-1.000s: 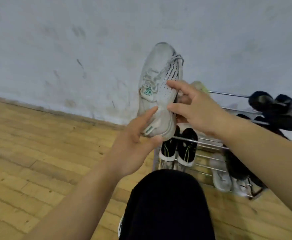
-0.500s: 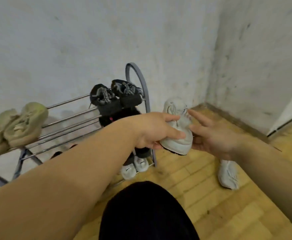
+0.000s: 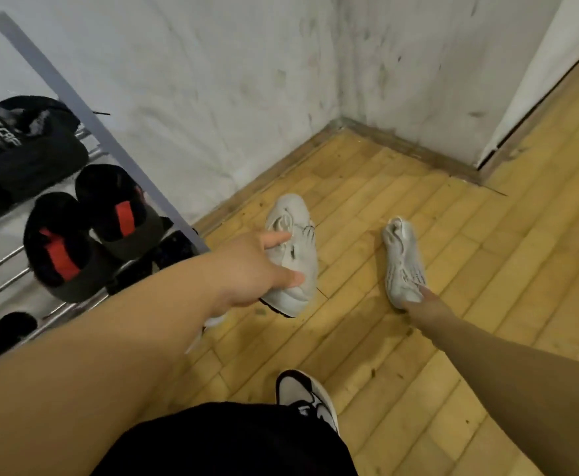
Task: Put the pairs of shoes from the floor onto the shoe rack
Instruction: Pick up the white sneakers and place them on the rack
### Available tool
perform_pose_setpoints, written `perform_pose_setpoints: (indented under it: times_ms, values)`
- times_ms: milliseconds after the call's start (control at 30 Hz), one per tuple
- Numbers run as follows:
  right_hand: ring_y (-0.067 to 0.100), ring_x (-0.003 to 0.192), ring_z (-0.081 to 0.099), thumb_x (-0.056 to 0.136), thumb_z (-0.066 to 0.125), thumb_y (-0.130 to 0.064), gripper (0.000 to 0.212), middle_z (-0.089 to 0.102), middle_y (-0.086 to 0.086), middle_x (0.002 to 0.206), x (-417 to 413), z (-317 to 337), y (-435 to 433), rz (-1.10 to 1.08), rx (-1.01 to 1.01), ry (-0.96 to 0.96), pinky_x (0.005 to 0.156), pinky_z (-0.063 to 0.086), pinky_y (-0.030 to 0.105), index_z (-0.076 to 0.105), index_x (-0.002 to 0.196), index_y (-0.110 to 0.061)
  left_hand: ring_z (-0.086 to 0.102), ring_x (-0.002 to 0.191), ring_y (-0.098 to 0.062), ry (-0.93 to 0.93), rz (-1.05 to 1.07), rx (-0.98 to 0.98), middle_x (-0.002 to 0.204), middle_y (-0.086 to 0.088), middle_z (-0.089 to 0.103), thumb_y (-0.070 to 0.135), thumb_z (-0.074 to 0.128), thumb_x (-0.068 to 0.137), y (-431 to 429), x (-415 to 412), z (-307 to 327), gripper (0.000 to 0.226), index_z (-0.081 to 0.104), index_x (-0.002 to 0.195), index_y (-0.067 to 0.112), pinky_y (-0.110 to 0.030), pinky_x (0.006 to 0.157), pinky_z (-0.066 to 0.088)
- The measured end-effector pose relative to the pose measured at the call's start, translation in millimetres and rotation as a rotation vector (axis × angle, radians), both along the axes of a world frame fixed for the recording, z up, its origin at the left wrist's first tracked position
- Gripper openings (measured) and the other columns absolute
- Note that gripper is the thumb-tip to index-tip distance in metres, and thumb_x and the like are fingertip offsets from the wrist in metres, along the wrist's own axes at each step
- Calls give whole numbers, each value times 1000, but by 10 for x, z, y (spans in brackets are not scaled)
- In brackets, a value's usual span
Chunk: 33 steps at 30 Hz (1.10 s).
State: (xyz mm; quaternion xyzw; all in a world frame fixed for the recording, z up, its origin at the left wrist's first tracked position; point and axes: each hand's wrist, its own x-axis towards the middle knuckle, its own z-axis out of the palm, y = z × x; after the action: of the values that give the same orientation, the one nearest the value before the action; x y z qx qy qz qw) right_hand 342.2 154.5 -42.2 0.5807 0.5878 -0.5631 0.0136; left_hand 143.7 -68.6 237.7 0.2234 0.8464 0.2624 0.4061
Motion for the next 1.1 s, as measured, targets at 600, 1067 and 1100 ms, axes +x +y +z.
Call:
perform_pose_setpoints:
  times_ms: [600,1067,1100]
  values:
    - [23,87,74,94,72,-24,56,76,7,102,190,321,334,95,200,64,81,61,43,54,146,-30,60,128,-25,87,-109,-33,152,7,52,36,85,83,125,-121,-131,82,43,153,47,-34,91,51]
    - [29,120,61,97,65,-22,53,55,8,146,332,-222,-807,384,22,-11,91,53,30,52,148,-26,58,129,-16,90,-121,-51,153,8,51,35,88,80,-112,-175,-163,83,45,151,48,-40,110,49]
    - [27,113,62,97,64,-20,53,57,8,143,358,-268,-812,365,14,11,82,54,26,52,148,-27,57,130,-16,95,-125,-56,154,9,50,36,88,80,-138,-193,-167,83,45,150,49,-40,112,47]
